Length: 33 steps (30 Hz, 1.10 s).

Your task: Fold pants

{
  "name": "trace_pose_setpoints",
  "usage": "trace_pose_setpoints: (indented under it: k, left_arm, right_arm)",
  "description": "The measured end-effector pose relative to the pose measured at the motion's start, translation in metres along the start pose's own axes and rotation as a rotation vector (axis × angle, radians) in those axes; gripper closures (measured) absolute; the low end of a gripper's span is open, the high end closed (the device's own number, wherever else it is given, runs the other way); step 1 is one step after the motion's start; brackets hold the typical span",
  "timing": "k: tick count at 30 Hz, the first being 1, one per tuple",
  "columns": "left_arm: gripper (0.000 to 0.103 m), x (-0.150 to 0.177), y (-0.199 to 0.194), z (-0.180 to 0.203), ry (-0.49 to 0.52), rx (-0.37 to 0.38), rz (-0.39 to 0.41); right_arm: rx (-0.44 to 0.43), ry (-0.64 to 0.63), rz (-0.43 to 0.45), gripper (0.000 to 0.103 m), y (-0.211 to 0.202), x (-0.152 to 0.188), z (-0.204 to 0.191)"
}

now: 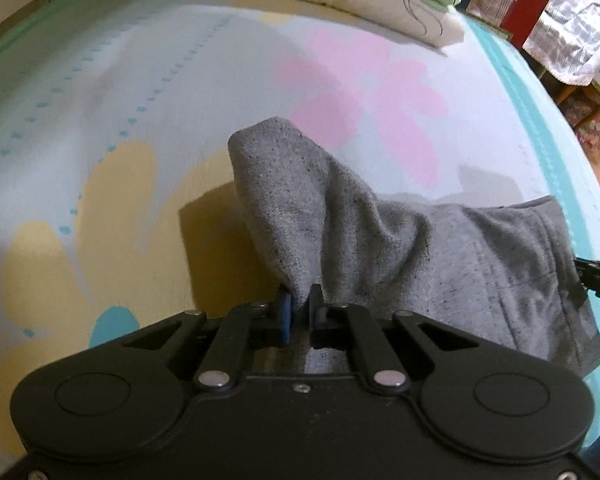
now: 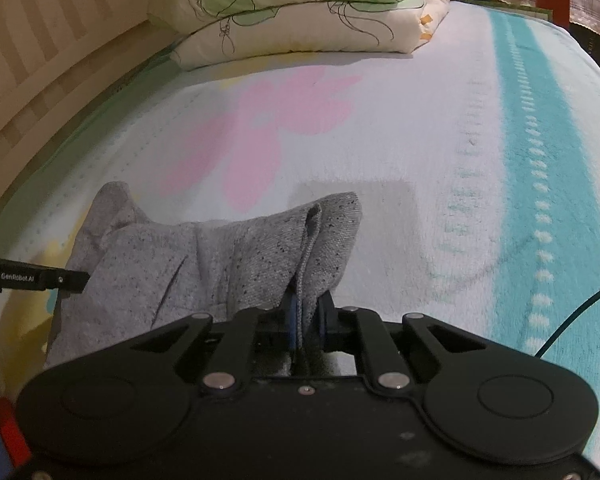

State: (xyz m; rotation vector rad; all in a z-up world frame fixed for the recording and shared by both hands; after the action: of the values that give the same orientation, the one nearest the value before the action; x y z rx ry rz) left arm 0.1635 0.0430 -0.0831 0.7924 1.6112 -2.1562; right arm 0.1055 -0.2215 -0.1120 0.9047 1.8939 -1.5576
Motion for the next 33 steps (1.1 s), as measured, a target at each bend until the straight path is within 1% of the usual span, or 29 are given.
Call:
trace_pose_setpoints:
  k: [3,8,14,17,21,24,26,27,28,29,30,31,33]
  left_arm:
    - [0.093,-0.005,-0.005,-0.004,-0.021,0.005,0.01]
    - [0.093,-0.019,-0.014,-0.015,-0.04,-0.019,0.038]
    - [0.094,-0.047,-0.03,-0.048,-0.079,-0.051,0.072]
    - [0.094,-0.061,-0.036,-0.072,-0.086,-0.084,0.086]
    - [0.093,-0.077,-0.041,-0.106,-0.115,-0.127,0.109]
    - [0.093,-0.084,-0.039,-0.133,-0.132,-0.157,0.118]
    - [0.092,-0.087,-0.03,-0.152,-0.145,-0.175,0.105]
    - [0.087,-0.086,-0.025,-0.162,-0.156,-0.188,0.091]
    - [0.083,-0.085,-0.017,-0.172,-0.171,-0.218,0.073]
    - [0.083,-0.083,-0.012,-0.184,-0.185,-0.26,0.066]
    - [0.083,-0.082,-0.01,-0.195,-0.195,-0.306,0.076]
    - [0.083,-0.081,-0.01,-0.202,-0.196,-0.337,0.09]
    - [0.083,-0.079,-0.012,-0.211,-0.178,-0.381,0.108]
  right_arm:
    - [-0.011,0.012,0.021,0.092,-0.003,-0.004,-0.002]
    - [-0.039,0.024,0.049,0.092,-0.002,-0.017,-0.011]
    - [-0.07,-0.003,0.073,0.092,0.014,-0.049,-0.042]
    - [-0.103,-0.02,0.079,0.092,0.03,-0.071,-0.065]
    - [-0.142,-0.041,0.066,0.092,0.059,-0.096,-0.099]
    - [-0.164,-0.056,0.048,0.092,0.087,-0.111,-0.125]
    - [-0.174,-0.054,0.034,0.092,0.108,-0.119,-0.141]
    - [-0.169,-0.052,0.026,0.092,0.118,-0.122,-0.147]
    - [-0.153,-0.045,0.009,0.091,0.131,-0.123,-0.15]
    - [-0.117,-0.031,-0.024,0.09,0.146,-0.122,-0.15]
    - [-0.059,-0.023,-0.053,0.087,0.156,-0.119,-0.148]
    - [0.016,-0.035,-0.063,0.087,0.166,-0.119,-0.146]
    - [0.12,-0.11,-0.034,0.086,0.172,-0.12,-0.147]
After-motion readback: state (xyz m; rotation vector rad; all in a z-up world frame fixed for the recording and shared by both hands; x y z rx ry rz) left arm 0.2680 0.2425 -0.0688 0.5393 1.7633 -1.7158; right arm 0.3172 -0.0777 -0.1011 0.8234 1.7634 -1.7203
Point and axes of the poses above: each gripper's, at about its wrist camera, not at the fingertips, and y roughly the way its jaws point, z to its right, x to its underside, the point moved 6 cm from there along y, roughly the way its jaws point, and after that the axes turned 7 degrees about z, right-handed, at the moved point
